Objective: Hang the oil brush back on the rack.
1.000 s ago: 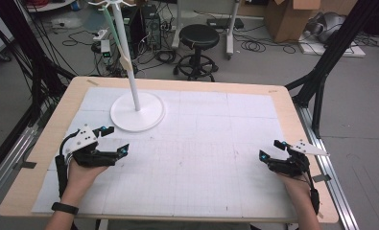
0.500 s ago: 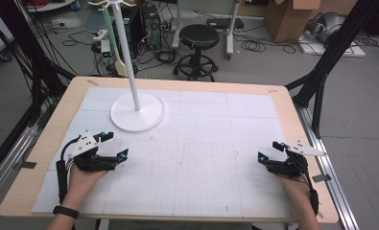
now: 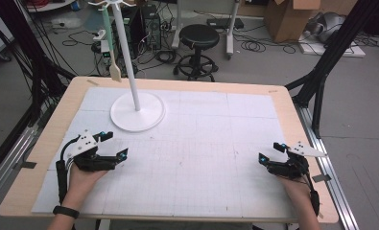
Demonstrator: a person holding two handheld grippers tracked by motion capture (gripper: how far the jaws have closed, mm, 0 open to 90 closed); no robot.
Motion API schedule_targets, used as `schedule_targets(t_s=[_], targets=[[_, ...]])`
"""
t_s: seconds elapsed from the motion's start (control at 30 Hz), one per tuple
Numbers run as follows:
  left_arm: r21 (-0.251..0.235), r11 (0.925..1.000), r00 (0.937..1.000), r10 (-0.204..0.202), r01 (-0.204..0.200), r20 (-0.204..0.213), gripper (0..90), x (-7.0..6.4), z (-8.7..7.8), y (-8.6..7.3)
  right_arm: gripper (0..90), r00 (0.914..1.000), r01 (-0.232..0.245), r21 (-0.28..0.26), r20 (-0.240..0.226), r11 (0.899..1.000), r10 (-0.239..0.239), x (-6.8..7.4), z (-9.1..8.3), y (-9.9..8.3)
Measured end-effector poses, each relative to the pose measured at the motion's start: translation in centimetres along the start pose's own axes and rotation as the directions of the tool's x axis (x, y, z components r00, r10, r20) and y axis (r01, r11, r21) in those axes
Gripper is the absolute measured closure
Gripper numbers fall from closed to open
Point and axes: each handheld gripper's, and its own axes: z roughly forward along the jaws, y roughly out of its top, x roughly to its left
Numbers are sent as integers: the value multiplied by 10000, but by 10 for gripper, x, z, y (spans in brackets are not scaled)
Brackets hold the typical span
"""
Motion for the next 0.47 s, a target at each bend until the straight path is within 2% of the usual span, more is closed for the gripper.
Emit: schedule_targets(t_s=[0.47], targets=[[53, 10000, 10000, -15, 15, -61, 156, 0, 1, -1, 166, 10000, 8, 38, -2, 10000, -8, 0, 0, 0]])
